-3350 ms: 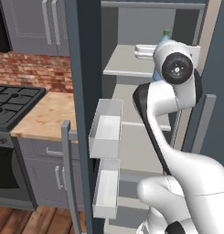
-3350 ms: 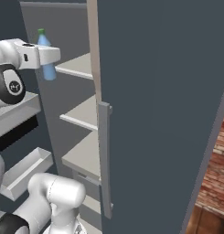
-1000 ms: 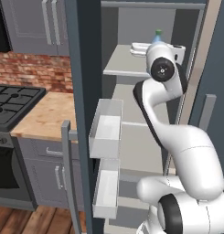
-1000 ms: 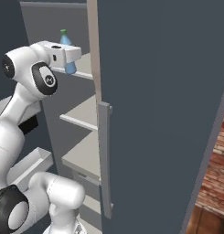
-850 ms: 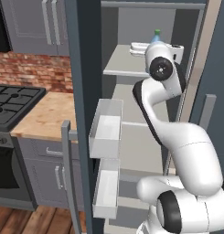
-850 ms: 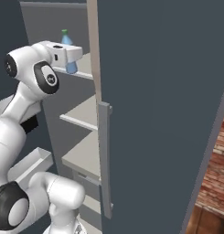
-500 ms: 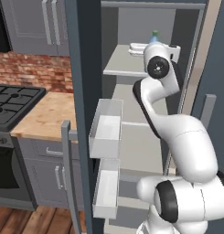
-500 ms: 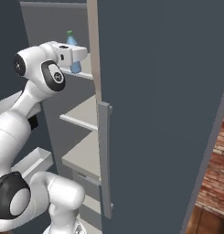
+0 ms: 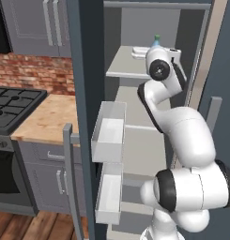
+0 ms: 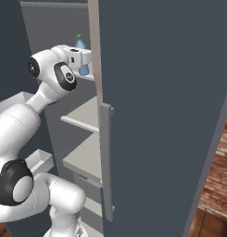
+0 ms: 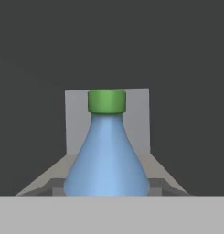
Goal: Take the bottled waters from the counter and place them in the freezer to freeze. Close the freezer door after placing the bottles.
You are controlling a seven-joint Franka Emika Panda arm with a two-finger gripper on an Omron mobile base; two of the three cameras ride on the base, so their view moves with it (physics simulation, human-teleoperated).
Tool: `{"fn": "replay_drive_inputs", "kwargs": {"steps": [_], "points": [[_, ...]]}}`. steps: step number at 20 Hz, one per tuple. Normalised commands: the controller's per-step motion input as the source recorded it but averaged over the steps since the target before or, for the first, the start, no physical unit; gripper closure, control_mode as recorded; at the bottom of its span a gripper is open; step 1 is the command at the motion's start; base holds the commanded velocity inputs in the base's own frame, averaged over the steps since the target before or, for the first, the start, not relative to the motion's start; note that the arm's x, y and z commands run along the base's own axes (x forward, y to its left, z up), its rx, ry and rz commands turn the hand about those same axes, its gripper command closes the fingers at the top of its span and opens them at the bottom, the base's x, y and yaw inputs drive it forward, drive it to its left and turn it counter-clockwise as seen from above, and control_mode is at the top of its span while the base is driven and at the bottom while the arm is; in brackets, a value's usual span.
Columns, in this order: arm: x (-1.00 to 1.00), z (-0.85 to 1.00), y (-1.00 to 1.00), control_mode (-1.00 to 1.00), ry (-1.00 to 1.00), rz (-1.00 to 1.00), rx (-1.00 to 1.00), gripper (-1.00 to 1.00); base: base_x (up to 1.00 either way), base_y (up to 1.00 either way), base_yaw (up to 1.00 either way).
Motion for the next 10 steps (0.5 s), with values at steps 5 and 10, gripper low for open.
{"fn": "replay_drive_inputs", "kwargs": {"steps": [5, 10], "points": [[0.35, -0.24, -0.07, -1.00, 0.00, 0.00, 0.00, 1.00, 0.00, 0.00, 0.00], [0.35, -0.21, -0.06, -1.00, 0.00, 0.00, 0.00, 1.00, 0.00, 0.00, 0.00]]}}
